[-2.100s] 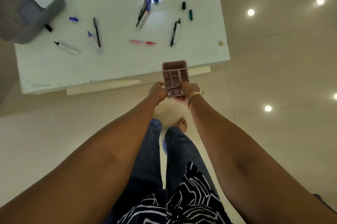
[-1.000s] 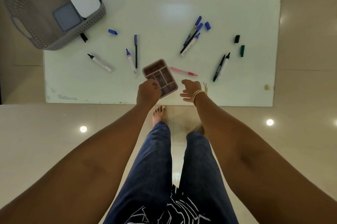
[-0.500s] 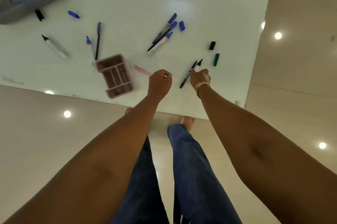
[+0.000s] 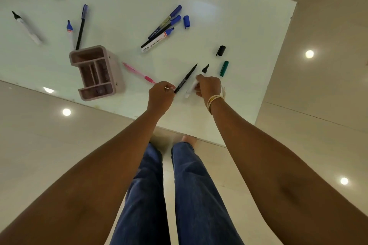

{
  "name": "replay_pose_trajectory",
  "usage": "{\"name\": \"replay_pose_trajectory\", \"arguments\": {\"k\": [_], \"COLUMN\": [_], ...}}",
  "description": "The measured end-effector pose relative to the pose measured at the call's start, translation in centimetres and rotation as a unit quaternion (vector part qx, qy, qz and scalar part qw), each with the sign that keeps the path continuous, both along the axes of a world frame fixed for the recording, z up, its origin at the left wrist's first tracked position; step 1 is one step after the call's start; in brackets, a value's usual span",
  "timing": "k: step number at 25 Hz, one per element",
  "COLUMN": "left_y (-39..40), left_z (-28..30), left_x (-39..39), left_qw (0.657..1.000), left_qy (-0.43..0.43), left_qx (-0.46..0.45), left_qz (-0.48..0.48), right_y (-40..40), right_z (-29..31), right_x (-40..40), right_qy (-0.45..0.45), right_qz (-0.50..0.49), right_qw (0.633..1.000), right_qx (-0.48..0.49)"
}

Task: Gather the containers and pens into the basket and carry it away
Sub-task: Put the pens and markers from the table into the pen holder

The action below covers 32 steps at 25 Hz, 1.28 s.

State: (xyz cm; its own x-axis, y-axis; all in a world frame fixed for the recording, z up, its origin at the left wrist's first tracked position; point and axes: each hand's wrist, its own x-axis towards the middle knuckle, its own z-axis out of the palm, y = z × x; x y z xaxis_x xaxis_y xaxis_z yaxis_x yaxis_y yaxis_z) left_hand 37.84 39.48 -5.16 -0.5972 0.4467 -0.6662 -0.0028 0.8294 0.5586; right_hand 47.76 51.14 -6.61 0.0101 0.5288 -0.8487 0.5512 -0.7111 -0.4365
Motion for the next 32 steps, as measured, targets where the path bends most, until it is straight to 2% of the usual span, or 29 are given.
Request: {"name": "replay_pose_trajectory", "arguments": {"k": [3, 6, 9, 11, 13, 17, 20, 22, 26, 32], "left_y": [0.9, 1.6, 1.9, 2.1, 2.2, 2.8, 3.7, 4.4, 4.5, 2.9], "left_z": [-0.1, -0.3, -0.6, -0.7, -0.5, -0.2, 0.4, 0.9, 1.3, 1.1], "left_x": [0.2, 0.4, 0.4, 0.3, 0.1, -1.1, -2.3, -2.6, -2.5, -2.6], "left_qw": [1.000, 0.999, 0.999, 0.999, 0.999, 0.999, 0.998, 0.995, 0.993, 0.989], "left_qy": [-0.006, 0.018, 0.050, 0.047, 0.051, 0.036, 0.023, -0.016, -0.048, -0.063], "left_qx": [0.003, 0.007, 0.009, 0.015, 0.014, 0.028, 0.032, 0.033, 0.040, 0.045], "left_qz": [0.022, 0.029, 0.016, 0.014, 0.004, 0.016, 0.044, 0.089, 0.104, 0.125], "right_y": [0.8, 1.4, 2.0, 3.3, 5.4, 9.0, 8.8, 7.0, 4.3, 4.4], "right_z": [0.2, 0.4, 0.1, 0.0, 0.0, -0.3, -0.3, 0.1, 0.2, 0.1], "right_x": [1.7, 2.6, 3.2, 2.8, 1.5, -0.6, -1.4, -1.8, -0.9, -0.7], "right_qy": [0.086, 0.095, -0.012, -0.082, -0.134, -0.196, -0.181, -0.162, -0.198, -0.192], "right_qz": [-0.096, -0.120, -0.037, 0.031, 0.099, 0.194, 0.264, 0.292, 0.288, 0.274], "right_qw": [0.991, 0.988, 0.990, 0.967, 0.943, 0.916, 0.900, 0.889, 0.871, 0.885], "right_qx": [-0.043, -0.011, 0.134, 0.238, 0.289, 0.291, 0.294, 0.314, 0.346, 0.323]}}
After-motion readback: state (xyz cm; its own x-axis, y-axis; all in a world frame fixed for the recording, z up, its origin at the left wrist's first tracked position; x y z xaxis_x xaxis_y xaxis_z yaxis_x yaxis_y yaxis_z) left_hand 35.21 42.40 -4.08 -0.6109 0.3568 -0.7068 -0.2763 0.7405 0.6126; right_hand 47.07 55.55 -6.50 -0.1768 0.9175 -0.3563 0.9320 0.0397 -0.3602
